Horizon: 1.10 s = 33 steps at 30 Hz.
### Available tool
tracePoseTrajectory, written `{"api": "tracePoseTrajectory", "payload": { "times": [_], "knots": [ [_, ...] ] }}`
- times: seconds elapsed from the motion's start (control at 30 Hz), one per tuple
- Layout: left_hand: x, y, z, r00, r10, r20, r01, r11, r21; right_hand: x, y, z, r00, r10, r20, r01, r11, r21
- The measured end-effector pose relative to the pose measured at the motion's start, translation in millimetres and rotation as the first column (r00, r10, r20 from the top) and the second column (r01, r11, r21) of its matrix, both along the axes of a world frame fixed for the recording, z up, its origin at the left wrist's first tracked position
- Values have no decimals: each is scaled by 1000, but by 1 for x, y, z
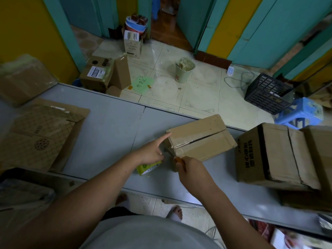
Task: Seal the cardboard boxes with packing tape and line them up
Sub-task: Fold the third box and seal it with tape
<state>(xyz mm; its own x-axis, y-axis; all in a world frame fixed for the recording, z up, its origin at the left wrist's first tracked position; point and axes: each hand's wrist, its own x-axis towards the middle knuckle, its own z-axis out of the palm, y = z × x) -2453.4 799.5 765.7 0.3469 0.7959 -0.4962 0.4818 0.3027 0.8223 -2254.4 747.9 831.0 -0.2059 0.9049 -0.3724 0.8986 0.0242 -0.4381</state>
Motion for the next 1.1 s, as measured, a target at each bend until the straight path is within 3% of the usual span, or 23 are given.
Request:
{"api": "tracePoseTrajectory", "payload": {
  "times": [0.63,0.93,1.1],
  "knots": [
    [-4,3,2,999,-52,-8,52,998,-33,19,-24,-33,998,-55,-16,54,997,-61],
    [-6,1,2,998,-63,-29,61,997,-47,72,-56,-97,992,27,127,-46,989,142],
    [-8,0,1,993,-100,-69,103,994,31,85,-59,-117,992,-39,122,15,981,194]
  ]
}}
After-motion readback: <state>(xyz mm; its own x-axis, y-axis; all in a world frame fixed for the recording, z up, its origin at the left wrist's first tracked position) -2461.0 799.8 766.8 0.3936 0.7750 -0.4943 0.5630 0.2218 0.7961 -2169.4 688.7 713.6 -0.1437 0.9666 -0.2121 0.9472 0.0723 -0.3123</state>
